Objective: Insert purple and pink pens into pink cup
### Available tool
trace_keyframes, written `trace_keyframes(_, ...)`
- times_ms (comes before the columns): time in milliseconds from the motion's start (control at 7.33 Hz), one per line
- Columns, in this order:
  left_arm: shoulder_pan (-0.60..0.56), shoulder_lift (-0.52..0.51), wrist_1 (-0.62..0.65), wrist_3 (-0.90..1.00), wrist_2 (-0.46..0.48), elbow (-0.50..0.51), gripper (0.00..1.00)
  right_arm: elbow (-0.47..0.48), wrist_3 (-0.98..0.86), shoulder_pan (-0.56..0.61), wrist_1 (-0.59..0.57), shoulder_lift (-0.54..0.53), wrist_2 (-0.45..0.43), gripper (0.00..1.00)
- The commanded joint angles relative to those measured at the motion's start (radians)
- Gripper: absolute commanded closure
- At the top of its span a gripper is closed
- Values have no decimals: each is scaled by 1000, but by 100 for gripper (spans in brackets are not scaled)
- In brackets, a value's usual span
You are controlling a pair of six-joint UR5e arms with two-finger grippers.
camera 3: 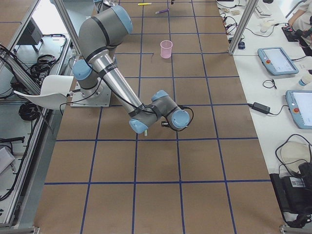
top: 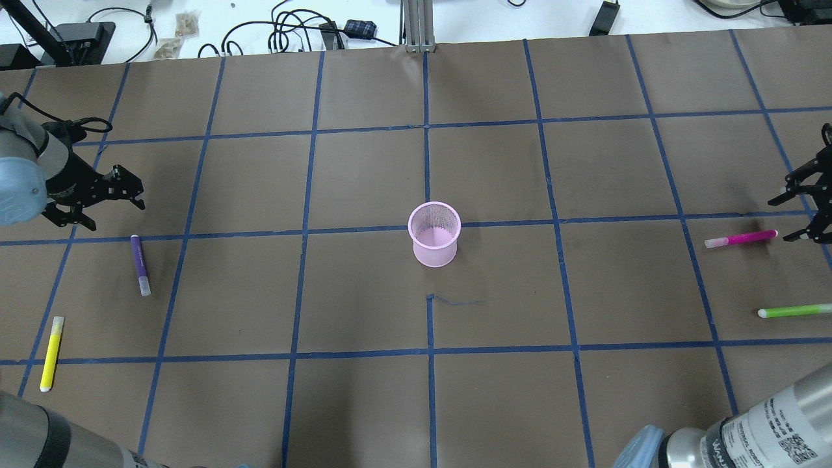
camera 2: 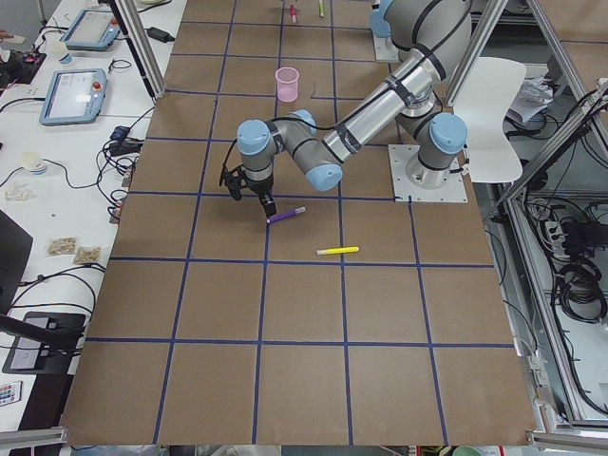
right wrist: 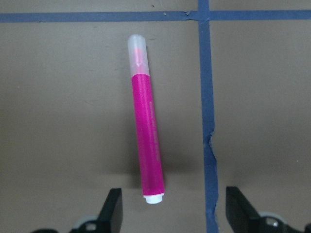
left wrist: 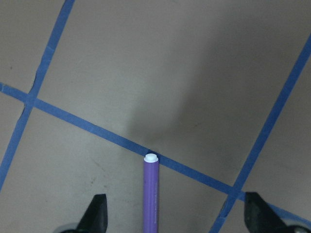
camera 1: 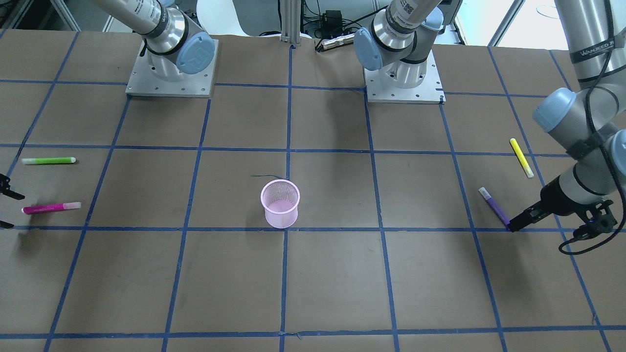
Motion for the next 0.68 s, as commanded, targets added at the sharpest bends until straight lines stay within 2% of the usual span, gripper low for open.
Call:
trace_keyframes(0, 20, -46, 3, 1, 3, -8, 1, 10, -21, 0, 3, 1, 0, 32)
trace_keyframes(136, 22, -64, 3, -1, 0, -10, 2, 25, -21, 0, 3, 1, 0, 38)
trace_keyframes(273, 22, -77, 3, -2, 0, -10, 2, 37, -21, 1, 1, 1, 1, 38)
trace_keyframes(409, 22, -84, 3, -4, 0, -10, 9, 39, -20, 1, 1, 1, 0, 43)
trace_keyframes(545, 22, -89, 3, -2, 2, -10, 15, 39, -21, 0, -2, 1, -6, 53)
